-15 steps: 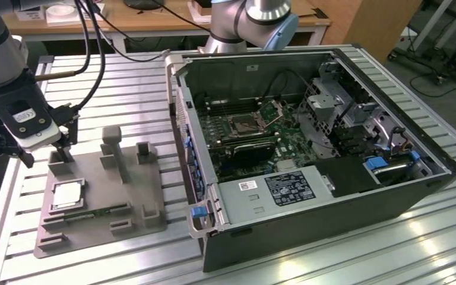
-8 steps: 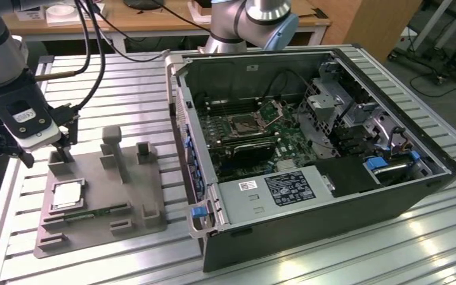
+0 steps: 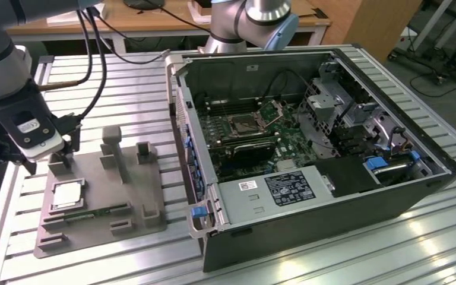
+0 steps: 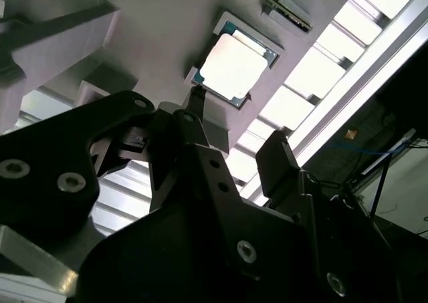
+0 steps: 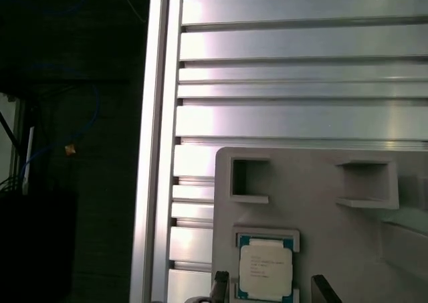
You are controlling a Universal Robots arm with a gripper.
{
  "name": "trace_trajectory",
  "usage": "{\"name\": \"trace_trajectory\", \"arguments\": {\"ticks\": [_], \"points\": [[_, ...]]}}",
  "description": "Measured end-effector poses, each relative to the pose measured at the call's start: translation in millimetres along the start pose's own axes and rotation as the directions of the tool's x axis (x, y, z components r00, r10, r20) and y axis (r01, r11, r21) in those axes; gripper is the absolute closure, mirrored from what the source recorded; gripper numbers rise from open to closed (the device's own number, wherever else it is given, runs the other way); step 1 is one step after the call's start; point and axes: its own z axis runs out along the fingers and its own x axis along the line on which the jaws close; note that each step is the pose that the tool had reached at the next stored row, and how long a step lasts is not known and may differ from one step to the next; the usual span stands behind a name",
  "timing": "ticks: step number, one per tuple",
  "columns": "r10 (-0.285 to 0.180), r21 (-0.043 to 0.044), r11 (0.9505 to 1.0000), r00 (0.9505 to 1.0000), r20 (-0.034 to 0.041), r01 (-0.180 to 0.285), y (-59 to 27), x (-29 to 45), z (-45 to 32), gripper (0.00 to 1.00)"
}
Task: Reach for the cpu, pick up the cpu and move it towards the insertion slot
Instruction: 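Reach for the cpu, then pick up the cpu and move it towards the insertion slot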
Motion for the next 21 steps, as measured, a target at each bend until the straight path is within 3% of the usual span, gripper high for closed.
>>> {"name": "trace_trajectory", "arguments": {"ticks": [8, 14, 21], "points": [[0.001, -0.0002, 1.0, 1.0, -0.0002, -0.001, -11.0, 0.2, 14.1, 0.42], [-0.004, -0.0003, 1.0, 1.0, -0.0025, 0.004, -11.7, -1.1, 24.9, 0.42], [-0.004, -0.0009, 1.0, 1.0, -0.0032, 0.004, -11.9, -1.1, 26.8, 0.42]]}}
